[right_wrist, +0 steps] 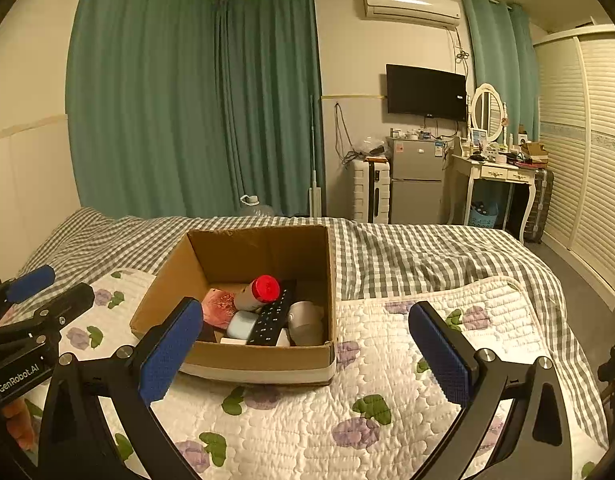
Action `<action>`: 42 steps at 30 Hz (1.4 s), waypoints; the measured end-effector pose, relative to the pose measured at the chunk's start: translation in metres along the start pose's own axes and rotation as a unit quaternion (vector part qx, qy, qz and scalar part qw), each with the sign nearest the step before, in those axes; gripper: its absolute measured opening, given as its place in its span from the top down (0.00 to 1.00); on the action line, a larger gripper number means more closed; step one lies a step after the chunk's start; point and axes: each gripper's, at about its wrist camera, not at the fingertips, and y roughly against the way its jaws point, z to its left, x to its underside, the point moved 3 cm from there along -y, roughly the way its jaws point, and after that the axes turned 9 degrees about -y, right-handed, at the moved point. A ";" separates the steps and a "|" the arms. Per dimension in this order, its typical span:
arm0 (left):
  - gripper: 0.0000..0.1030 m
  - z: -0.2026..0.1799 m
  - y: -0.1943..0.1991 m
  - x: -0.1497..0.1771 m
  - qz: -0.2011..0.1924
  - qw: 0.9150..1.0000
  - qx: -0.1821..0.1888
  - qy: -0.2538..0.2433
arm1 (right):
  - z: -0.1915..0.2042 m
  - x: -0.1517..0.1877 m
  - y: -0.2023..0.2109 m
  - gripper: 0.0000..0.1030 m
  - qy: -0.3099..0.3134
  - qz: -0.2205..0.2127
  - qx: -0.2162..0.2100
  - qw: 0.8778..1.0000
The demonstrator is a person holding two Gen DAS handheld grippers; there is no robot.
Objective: Organize rigid objects
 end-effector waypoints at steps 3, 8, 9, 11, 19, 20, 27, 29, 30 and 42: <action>0.29 0.000 0.000 0.000 0.000 1.000 0.001 0.000 | -0.001 0.000 0.000 0.00 -0.002 -0.001 0.001 1.000; 0.29 0.000 0.000 0.000 0.000 1.000 0.000 -0.001 | -0.001 0.001 -0.001 0.00 -0.003 0.003 0.002 1.000; 0.29 0.000 0.001 0.000 -0.001 1.000 0.000 -0.001 | -0.001 0.001 -0.001 0.00 -0.003 0.003 0.003 1.000; 0.29 -0.001 0.001 0.000 -0.001 1.000 0.001 -0.001 | -0.002 0.001 -0.001 0.00 -0.003 0.002 0.003 1.000; 0.29 -0.001 0.000 0.001 -0.001 1.000 0.000 0.000 | -0.002 0.002 -0.002 0.00 -0.003 0.006 0.004 1.000; 0.29 -0.001 0.000 0.001 -0.001 1.000 0.001 0.000 | -0.001 0.002 -0.002 0.00 -0.003 0.006 0.004 1.000; 0.29 -0.001 0.000 0.001 0.000 1.000 -0.001 0.001 | -0.001 0.004 -0.004 0.00 -0.003 0.009 0.005 1.000; 0.29 -0.002 0.000 0.001 0.000 1.000 0.000 0.000 | -0.001 0.004 -0.004 0.00 -0.002 0.010 0.005 1.000; 0.29 -0.001 0.000 0.001 0.000 1.000 0.001 0.000 | -0.001 0.005 -0.004 0.00 -0.002 0.010 0.005 1.000; 0.29 -0.001 -0.001 0.001 0.000 1.000 0.002 0.001 | -0.001 0.008 -0.007 0.00 0.000 0.014 0.006 1.000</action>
